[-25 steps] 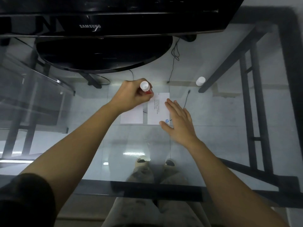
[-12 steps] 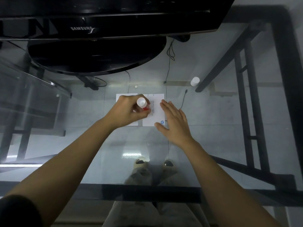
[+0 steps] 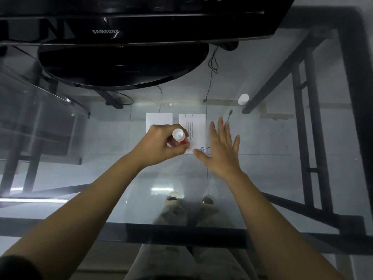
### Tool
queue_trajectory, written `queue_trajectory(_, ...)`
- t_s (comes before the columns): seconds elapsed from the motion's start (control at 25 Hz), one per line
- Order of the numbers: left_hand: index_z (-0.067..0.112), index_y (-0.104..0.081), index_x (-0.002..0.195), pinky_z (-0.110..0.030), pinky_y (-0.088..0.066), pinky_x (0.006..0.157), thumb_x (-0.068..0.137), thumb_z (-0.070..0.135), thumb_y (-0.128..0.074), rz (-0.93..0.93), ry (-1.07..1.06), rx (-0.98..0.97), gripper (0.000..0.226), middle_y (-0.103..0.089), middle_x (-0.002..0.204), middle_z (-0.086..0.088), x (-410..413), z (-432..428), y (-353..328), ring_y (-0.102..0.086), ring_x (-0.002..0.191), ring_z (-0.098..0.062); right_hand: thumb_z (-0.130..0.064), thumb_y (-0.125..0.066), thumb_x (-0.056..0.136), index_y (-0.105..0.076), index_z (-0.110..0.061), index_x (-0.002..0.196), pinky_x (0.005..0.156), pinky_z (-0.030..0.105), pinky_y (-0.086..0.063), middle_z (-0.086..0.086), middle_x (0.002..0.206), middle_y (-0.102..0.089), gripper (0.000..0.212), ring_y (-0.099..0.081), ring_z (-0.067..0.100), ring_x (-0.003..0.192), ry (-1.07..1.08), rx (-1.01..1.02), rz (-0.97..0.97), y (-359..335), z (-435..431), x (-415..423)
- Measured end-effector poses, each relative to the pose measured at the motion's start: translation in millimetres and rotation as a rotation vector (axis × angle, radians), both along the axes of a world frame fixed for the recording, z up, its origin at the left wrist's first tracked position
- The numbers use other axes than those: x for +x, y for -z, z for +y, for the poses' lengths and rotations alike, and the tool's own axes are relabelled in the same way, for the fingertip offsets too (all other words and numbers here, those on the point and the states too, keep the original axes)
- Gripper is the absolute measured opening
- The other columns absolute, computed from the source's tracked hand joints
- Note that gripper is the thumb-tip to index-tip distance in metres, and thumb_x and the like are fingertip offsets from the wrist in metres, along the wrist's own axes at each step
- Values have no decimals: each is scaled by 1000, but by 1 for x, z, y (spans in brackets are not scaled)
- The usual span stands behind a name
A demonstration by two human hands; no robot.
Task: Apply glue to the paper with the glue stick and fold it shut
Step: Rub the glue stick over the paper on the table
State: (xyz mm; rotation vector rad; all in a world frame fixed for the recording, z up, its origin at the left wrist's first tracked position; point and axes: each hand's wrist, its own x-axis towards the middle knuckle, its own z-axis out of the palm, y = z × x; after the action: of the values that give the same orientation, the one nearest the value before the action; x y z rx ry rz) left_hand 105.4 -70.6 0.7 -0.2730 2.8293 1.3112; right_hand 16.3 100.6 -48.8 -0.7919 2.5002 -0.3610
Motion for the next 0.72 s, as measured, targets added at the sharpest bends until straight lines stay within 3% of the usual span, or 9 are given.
queue_trajectory(0.12,14,-65,88,-7,-47,64,76,22,-74,-19,42,-33,17,-69,80,1,-15,-8,2,-63,68,-5,-60,-46,84,11,-21,145,108,50,17,4,154,23,92,24,23,140,-12,-14,-18,-1,0,0)
queue_trajectory(0.4,16,-63,88,-3,-42,60,75,27,-73,-4,-145,-111,20,-67,79,2,-55,-30,5,-59,69,-11,-57,-48,84,10,-22,145,108,46,19,0,154,22,91,23,18,140,13,-76,-43,1,3,0)
queue_trajectory(0.6,14,-66,86,-11,-50,63,73,21,-76,25,-8,28,18,-69,80,3,-16,-2,0,-64,68,-7,-62,-44,83,12,-23,144,106,45,21,0,154,24,92,25,17,139,-3,-59,-15,4,4,0)
queue_trajectory(0.72,10,-67,87,-22,-52,66,73,18,-75,-27,132,-20,18,-71,82,-3,-21,-2,-1,-65,69,-13,-63,-43,83,13,-24,144,106,46,21,0,153,25,92,26,18,139,-10,-50,-18,4,4,0)
